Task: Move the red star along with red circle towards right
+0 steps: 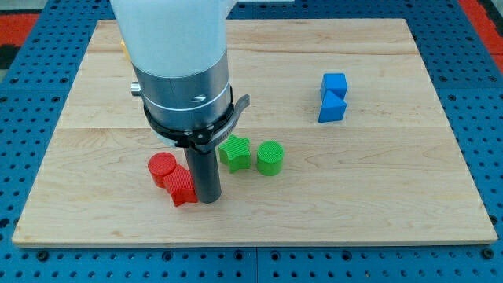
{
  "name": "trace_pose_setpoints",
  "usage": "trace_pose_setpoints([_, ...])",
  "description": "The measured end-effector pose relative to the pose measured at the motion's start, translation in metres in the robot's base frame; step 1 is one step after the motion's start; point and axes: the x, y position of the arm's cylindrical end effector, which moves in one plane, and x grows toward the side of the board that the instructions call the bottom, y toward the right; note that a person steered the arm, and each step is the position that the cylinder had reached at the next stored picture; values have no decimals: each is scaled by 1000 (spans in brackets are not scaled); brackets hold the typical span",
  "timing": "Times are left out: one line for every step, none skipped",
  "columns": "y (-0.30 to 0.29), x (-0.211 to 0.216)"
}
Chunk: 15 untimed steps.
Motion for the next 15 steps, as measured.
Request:
trace_pose_setpoints([-11,0])
trace_pose_setpoints([-26,10])
trace_pose_setpoints([-42,13])
trace_pose_setpoints([-43,20])
trace_pose_setpoints([-43,28])
trace_pose_setpoints([-50,30])
trace_pose_setpoints([-60,25])
trace_pose_setpoints([-73,16])
trace_pose_setpoints([-78,1])
trace_pose_setpoints([-85,-18])
trace_pose_setpoints([-93,-42])
trace_pose_setpoints([-108,-67])
trace_pose_setpoints([-117,-94])
trace_pose_setpoints([-119,-110])
trace_pose_setpoints([-149,-110])
